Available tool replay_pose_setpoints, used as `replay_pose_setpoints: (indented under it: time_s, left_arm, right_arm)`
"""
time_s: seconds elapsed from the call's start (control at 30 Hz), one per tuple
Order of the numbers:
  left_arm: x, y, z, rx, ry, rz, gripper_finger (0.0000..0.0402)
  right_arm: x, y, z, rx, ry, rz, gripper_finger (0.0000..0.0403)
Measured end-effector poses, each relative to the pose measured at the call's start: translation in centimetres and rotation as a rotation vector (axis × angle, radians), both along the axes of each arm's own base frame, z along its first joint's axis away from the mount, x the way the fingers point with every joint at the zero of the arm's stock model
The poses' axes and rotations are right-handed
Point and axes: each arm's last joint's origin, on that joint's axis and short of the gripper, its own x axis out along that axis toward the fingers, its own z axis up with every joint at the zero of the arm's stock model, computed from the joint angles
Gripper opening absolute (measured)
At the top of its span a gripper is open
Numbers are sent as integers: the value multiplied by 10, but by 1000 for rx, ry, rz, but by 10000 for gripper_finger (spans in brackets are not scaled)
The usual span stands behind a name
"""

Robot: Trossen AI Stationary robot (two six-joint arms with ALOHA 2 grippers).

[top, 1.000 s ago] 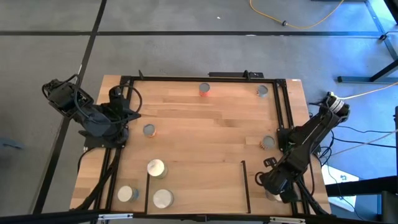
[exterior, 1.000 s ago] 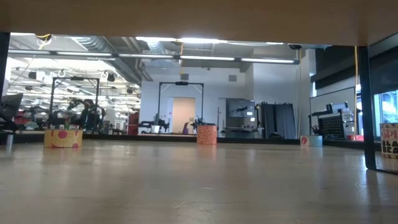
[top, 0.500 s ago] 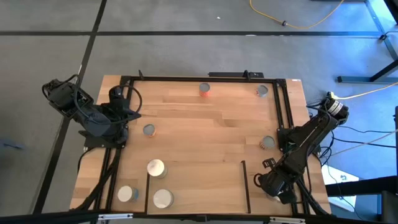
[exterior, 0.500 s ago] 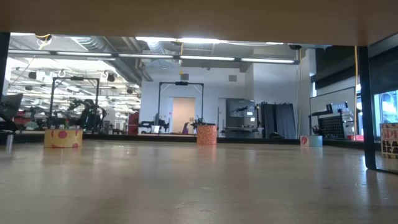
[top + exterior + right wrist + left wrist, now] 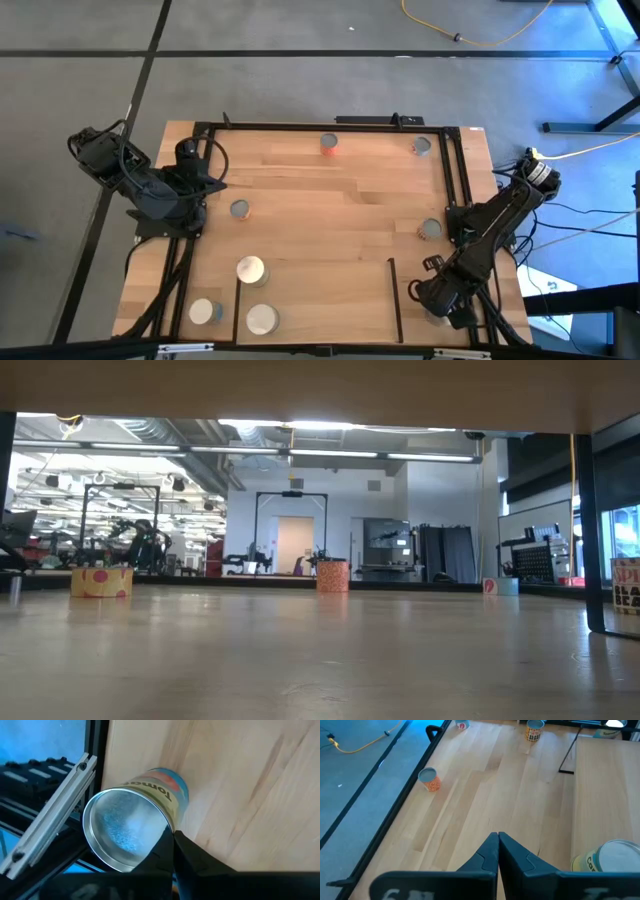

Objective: Pick and place cans onto a shelf
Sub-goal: Put the right canned tomatoes on the shelf

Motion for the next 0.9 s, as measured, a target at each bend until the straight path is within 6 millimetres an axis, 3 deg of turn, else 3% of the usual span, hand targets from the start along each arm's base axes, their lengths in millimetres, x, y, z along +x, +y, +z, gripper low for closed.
replay_pose_setpoints:
  time_s: [0.3,0.53,0.7,0.9]
  left_arm:
    - [0,0,0,0,0,0,0]
    - [0,0,0,6,3,-6,0]
    - [0,0,0,20,18,-36,0]
    - [0,-1,0,25,27,-54,0]
  right_arm:
    - [5,0,5,-18,11,-123,2]
    - [12,0,25,-42,-2,-211,1]
    - [16,0,51,-28,1,-253,1]
    - [24,-5,97,24,-24,-295,0]
